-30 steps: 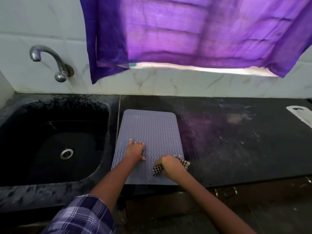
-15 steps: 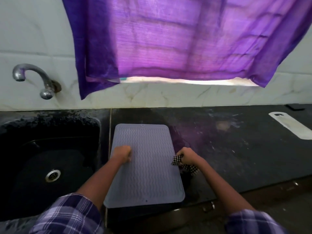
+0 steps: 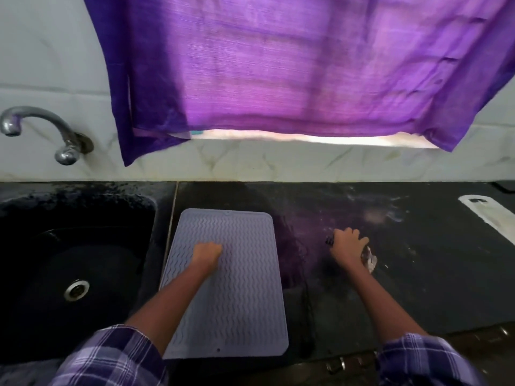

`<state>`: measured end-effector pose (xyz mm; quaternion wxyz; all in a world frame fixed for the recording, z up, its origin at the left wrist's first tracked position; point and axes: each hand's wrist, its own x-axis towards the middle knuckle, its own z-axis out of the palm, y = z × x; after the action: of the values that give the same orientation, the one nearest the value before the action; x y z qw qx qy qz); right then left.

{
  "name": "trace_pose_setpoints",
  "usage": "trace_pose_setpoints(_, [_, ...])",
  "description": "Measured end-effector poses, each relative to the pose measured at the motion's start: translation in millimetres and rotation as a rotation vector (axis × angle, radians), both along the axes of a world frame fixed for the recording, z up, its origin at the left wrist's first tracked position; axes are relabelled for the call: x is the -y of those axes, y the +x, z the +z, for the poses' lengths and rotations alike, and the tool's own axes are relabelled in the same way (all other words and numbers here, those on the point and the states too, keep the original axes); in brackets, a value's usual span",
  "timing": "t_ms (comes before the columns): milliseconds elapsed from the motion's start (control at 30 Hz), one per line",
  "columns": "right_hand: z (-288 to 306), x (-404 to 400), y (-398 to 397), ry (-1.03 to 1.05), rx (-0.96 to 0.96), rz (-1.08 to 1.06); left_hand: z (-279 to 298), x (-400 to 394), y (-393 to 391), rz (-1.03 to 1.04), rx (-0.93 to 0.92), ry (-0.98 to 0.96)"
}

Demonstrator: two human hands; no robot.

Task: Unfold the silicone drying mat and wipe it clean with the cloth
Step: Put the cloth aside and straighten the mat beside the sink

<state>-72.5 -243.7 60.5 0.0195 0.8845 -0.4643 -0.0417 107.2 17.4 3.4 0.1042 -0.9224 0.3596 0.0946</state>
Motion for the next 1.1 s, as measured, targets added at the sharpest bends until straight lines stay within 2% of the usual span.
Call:
trace_pose_setpoints(67, [-14,0,16,0.023,-0.005,0.06,1,-8,4,0.062,0.021,0.006])
trace_pose_setpoints(333, [-55,-41,98,0.247,0.2,0.283,5,-48,34,0.317,-0.021,-0.005])
trace_pose_setpoints(533, [-71,-36,140,0.215,0.124,0.404,13,-48,90,0.403,-0.036,-0.126])
trace_pose_setpoints(867, [-93,-12,200,0.098,0.105,0.323,-9,11,167,0.248,-0.07,-0.109])
trace_pose_setpoints(1100, [-89,-8,210,0.142,0.205,0.246,-23,24,185,0.307,-0.076,-0.181])
